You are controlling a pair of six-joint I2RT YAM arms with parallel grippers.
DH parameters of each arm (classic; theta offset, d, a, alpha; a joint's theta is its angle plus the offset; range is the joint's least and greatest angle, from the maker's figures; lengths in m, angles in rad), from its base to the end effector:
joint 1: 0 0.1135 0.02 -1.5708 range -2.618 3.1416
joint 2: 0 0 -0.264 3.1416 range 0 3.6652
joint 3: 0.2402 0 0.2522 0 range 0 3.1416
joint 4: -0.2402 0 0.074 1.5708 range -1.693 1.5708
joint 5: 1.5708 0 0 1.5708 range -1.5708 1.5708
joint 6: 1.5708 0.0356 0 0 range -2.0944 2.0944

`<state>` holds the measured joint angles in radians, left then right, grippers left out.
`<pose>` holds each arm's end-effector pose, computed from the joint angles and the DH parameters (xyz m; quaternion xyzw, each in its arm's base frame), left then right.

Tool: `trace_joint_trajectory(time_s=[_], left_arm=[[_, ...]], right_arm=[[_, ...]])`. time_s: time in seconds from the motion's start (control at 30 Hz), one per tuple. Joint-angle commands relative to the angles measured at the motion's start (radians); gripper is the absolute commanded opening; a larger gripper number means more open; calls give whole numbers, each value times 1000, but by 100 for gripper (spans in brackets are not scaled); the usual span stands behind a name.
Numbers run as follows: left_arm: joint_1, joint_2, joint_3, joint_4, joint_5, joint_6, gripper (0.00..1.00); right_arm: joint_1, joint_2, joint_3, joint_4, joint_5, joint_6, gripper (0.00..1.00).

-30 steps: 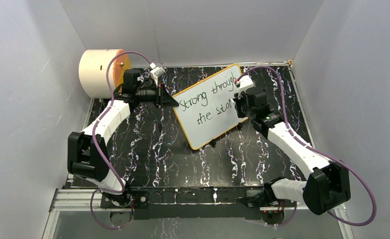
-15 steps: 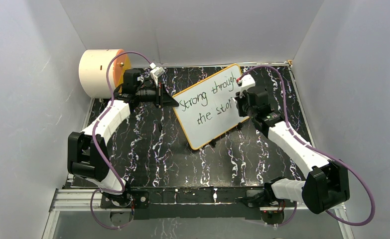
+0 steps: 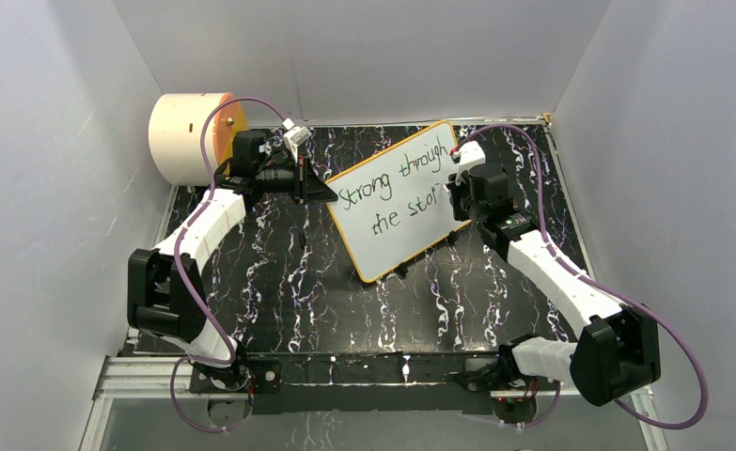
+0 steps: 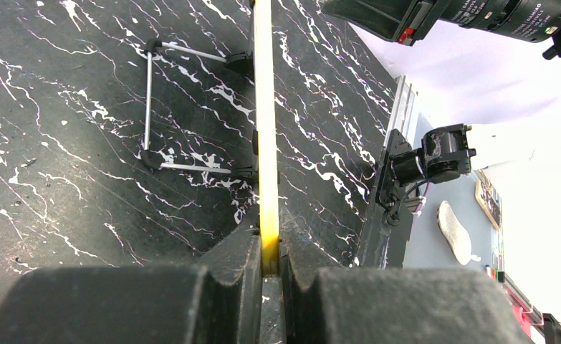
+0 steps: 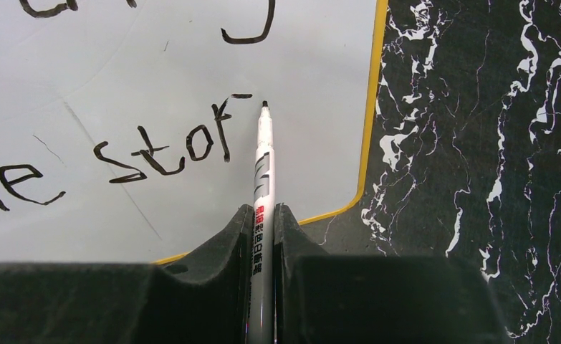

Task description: Write a sentence on the whiteboard

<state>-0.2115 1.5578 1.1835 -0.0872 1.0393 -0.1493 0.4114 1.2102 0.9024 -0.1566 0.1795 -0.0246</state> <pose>0.3347 -0.1033 0.3028 0.2843 0.7294 -0.4973 0.3740 0.2555 0.1045 0.2947 -0.1373 0.8376 0.0257 0.5282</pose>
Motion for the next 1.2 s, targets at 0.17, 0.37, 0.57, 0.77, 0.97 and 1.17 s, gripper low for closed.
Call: trace_joint_trajectory(time_s=[0.17, 0.37, 0.57, 0.77, 0.97, 1.17], left_arm=[[1, -43, -4, -24, 27, 16, 0], [1, -42, -3, -24, 27, 16, 0], [1, -40, -2, -25, 30, 14, 0], [1, -41, -2, -24, 30, 14, 0], [1, -39, -1, -24, 30, 14, 0], [1, -38, -1, -24, 31, 14, 0]], right_arm=[[-5, -4, 12, 35, -16, 6, 0], [-5, 0, 0, 24, -28, 12, 0], [-5, -8, -17, 2, -33, 17, 0], [-5, -13, -37, -10, -42, 17, 0], [-5, -34, -52, -21, -55, 39, 0], [-5, -42, -56, -28, -52, 41, 0]])
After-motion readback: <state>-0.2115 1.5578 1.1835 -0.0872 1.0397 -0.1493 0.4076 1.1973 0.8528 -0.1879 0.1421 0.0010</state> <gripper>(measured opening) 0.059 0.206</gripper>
